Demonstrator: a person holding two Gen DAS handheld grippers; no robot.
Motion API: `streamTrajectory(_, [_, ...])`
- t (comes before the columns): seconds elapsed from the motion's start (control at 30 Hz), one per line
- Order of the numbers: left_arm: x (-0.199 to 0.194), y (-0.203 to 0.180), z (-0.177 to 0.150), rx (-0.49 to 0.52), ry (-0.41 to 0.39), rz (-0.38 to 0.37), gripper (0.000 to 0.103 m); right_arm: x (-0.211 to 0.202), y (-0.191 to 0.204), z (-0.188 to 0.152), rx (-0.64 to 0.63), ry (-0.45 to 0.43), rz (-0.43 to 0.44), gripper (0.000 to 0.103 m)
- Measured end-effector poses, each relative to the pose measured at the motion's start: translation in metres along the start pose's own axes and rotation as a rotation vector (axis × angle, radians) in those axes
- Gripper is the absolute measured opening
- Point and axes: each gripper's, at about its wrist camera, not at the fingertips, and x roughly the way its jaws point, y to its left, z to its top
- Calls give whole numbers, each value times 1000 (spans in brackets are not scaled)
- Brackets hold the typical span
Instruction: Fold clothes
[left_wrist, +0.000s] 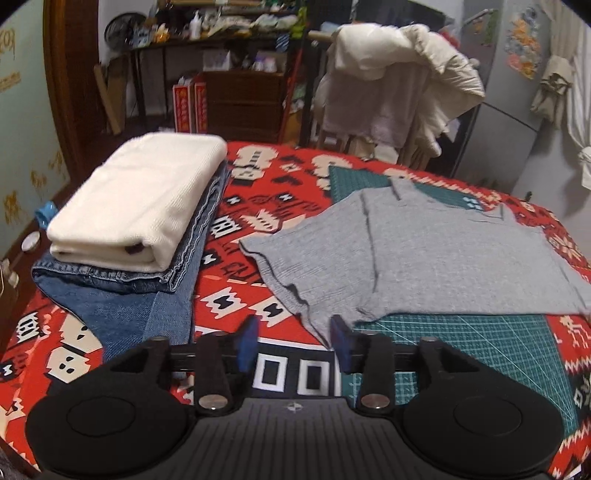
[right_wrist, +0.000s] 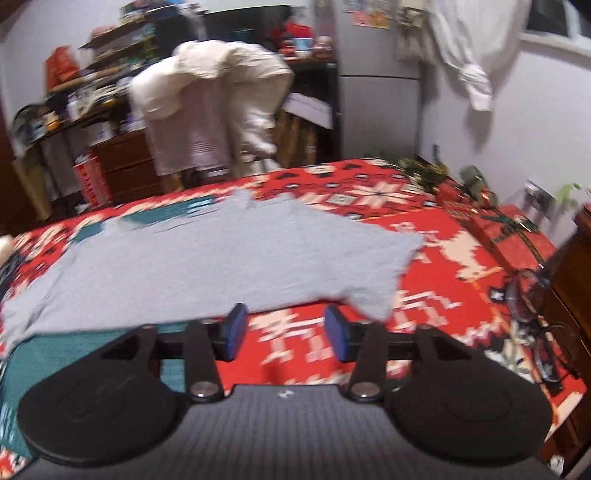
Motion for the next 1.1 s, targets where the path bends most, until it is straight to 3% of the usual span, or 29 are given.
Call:
streamTrajectory(0.1, [-10,-10,-9,45,-20,-5,63,-9,26,-10,-45,-22,39,91])
streamTrajectory(0.2, [-17,-22,-19,87,-29,-7,74,-19,49,-19,-63,-37,76,103])
streamTrajectory(0.33, [-20,-40,-31,139,-46,-1,82,-21,76,-32,-97,-45,99,103])
streamTrajectory(0.5, [-14,-63,-43,212,-66,-7,84,-11,104,-51,-178,-38,87,103])
streamTrajectory(0.87, [28,-76,-48,221,-28,42,84,40,110,-59,-161,43,60,103])
streamTrajectory(1.03, [37,-74,-48,201,-11,54,92,48,112,-60,-139,67,47,103])
streamTrajectory(1.1, [39,-73,-49,201,-14,66,102,50,112,-60,-141,70,46,103])
